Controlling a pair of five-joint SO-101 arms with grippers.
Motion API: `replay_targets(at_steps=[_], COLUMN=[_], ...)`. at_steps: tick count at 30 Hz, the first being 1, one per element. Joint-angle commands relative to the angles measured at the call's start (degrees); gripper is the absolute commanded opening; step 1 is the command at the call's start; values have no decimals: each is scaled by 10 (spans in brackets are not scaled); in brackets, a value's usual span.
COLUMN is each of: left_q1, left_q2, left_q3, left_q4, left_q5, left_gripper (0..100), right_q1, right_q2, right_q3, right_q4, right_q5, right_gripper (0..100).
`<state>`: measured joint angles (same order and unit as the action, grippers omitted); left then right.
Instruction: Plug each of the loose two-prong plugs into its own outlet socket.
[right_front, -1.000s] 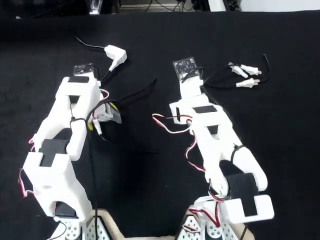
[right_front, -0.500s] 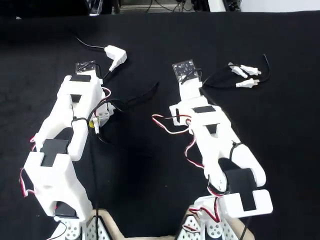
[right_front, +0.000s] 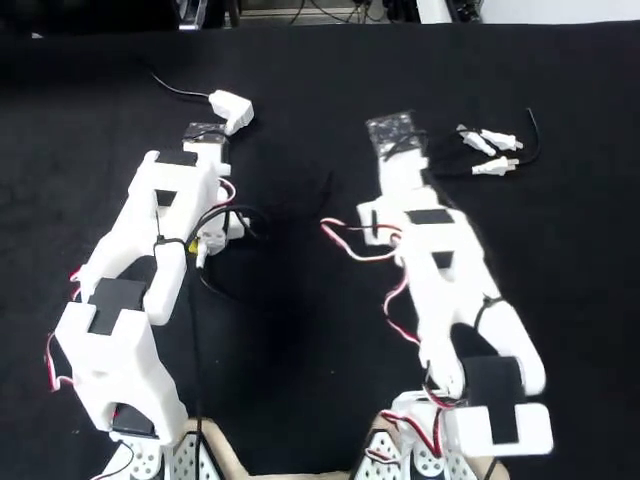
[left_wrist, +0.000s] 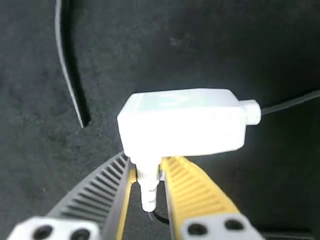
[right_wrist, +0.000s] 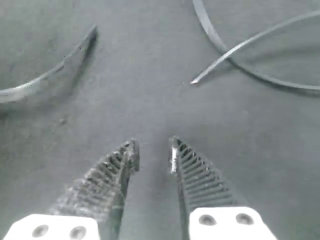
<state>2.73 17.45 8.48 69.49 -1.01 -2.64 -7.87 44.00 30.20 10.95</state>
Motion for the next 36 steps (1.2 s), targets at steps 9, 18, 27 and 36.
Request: replay_targets(at_steps=[9,18,27,36], left_q1=[149,246,271,270], left_q2=[-69,-237,-306,-375], left_q3=[-7,179,305,316], left_q4=[-2,-84,-192,-249], left_q5=[-87,-92,-137,-72], left_gripper=[27,27,27,27], right_q1=[25,20,-47,-91], right_q2=[-30,11,160,166], right_q3=[-49,-44,-171,-200], right_q4=[1,-50,50,121], right_q5=[-36,-98,-119,-162], right_gripper=[119,118,117,117])
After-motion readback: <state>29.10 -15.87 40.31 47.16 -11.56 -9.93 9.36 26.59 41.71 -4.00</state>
